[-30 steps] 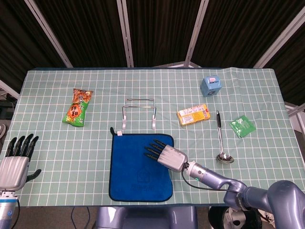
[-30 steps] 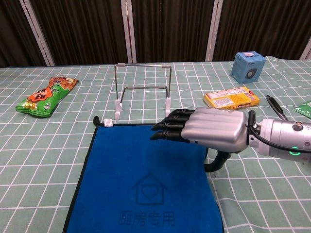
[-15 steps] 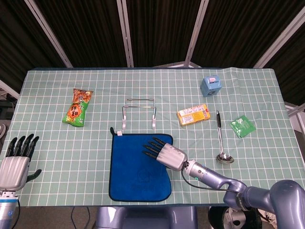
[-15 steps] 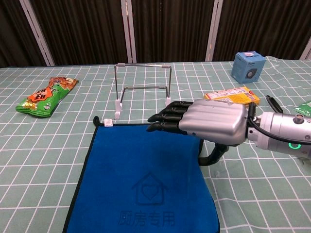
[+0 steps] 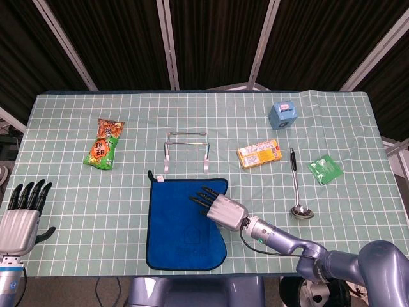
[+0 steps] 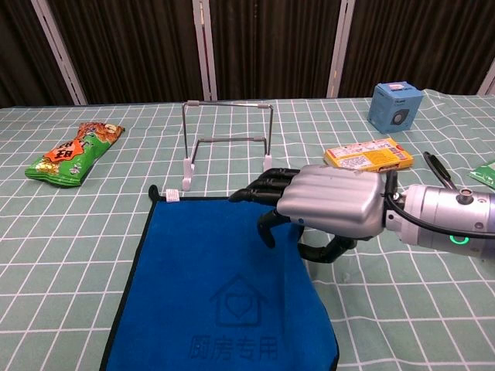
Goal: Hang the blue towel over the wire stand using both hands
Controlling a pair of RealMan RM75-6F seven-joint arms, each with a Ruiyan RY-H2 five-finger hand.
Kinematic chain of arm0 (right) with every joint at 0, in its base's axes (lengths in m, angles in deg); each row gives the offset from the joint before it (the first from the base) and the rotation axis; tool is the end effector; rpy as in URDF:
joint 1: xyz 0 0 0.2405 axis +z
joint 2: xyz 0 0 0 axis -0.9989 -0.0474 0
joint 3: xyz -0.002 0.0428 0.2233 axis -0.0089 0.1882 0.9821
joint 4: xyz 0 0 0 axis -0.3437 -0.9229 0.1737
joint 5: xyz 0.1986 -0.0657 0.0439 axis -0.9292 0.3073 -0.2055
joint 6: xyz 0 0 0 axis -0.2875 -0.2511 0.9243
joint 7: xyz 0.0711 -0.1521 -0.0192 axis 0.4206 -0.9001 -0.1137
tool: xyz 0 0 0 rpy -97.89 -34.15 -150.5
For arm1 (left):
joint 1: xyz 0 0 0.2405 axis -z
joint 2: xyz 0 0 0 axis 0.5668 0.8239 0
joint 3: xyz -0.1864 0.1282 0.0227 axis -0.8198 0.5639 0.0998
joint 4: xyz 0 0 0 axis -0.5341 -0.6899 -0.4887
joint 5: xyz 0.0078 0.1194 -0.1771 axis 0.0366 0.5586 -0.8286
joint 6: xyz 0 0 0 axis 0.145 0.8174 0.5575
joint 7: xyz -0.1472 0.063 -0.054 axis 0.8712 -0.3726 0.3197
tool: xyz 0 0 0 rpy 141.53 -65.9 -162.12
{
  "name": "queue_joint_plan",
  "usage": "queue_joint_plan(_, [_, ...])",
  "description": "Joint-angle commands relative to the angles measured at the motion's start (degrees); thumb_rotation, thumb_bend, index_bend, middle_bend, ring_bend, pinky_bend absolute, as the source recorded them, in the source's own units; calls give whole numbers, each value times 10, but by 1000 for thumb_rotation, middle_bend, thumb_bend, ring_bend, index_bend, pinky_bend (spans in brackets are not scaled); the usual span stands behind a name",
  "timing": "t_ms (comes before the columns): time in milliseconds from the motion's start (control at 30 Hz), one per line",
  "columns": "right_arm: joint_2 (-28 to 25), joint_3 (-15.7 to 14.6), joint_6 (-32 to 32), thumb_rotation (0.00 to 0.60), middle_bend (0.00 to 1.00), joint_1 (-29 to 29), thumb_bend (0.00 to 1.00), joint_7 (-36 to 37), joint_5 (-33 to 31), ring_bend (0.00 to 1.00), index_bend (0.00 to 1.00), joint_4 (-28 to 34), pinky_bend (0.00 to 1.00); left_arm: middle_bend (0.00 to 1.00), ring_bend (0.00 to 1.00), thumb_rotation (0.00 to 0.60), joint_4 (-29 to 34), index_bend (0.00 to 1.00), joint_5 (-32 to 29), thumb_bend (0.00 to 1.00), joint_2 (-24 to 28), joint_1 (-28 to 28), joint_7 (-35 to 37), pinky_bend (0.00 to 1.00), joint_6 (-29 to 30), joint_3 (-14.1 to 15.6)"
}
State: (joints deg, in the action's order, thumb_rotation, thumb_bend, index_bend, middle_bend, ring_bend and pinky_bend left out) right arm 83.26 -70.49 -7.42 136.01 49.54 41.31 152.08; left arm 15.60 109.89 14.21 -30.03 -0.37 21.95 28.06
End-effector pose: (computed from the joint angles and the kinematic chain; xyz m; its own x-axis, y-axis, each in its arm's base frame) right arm -0.0944 -0.2926 -0.0845 0.6997 -0.0240 0.7140 -0.3753 -0.8628 0.3388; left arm -0.2718 0.1953 0.1077 0.5982 0.0246 0.8010 0.8014 -0.0159 -0.5980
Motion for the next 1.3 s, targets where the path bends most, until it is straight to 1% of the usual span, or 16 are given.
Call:
queue_joint_plan(33, [2, -1, -1, 600, 5, 0, 628, 3, -1, 0, 607, -2, 0, 0, 0, 600, 0, 0, 1, 0, 0, 0, 0, 0, 1, 0])
queue_joint_plan(167, [5, -2, -3, 600, 16, -2, 632, 8, -1, 0, 634, -7, 0, 0, 0, 600, 0, 0, 1, 0, 0, 0, 0, 0, 1, 1])
queue_joint_plan(467, [6, -2, -7, 600, 17, -3, 635, 12, -3, 0, 640, -11, 0, 0, 0, 600, -1, 0, 3, 0, -2, 5, 2, 0, -6, 1])
queue_joint_plan(600, [4, -2, -9, 600, 17, -3, 634, 14, -4, 0, 640, -9, 0, 0, 0, 600, -3, 0, 9, 0, -2, 18, 6, 0, -21, -1])
queue_joint_plan(700, [1, -2, -8, 600, 17, -3, 633, 15, -6, 0, 640, -7, 0, 0, 0, 600, -8, 8, 27, 0, -6, 41, 8, 0, -46, -2])
queue_joint_plan(767, [-1, -1, -7, 600, 18, -2, 631, 14, -6, 0, 641, -5, 0, 0, 0, 600, -19, 55, 42, 0, -10, 64, 12, 0, -73, -2])
queue_joint_plan(833, [-2, 1, -7, 600, 18, -1, 631, 14, -8, 0, 641, -1, 0, 0, 0, 600, -34, 148, 62, 0, -16, 90, 21, 0, -102, -1])
queue_joint_plan(933, [-4, 3, -7, 600, 18, -1, 631, 16, -11, 0, 641, 6, 0, 0, 0, 600, -63, 269, 99, 28, -33, 138, 44, 0, -150, 1])
queue_joint_plan(1000, [-6, 5, -4, 600, 18, -1, 631, 17, -15, 0, 641, 10, 0, 0, 0, 600, -90, 323, 125, 54, -53, 171, 70, 0, -174, 2])
queue_joint_plan(1100, [-7, 7, 1, 600, 18, 0, 631, 16, -21, 0, 641, 12, 0, 0, 0, 600, -125, 358, 152, 80, -82, 203, 93, 0, -193, 3])
queue_joint_plan(1133, [-7, 8, 3, 600, 18, 0, 631, 17, -24, 0, 641, 12, 0, 0, 0, 600, -143, 371, 162, 88, -99, 218, 104, 0, -201, 4])
queue_joint_plan(1300, [-6, 11, 5, 600, 19, -1, 630, 21, -30, 0, 641, 12, 0, 0, 0, 600, -192, 395, 183, 151, -144, 252, 119, 0, -217, 8])
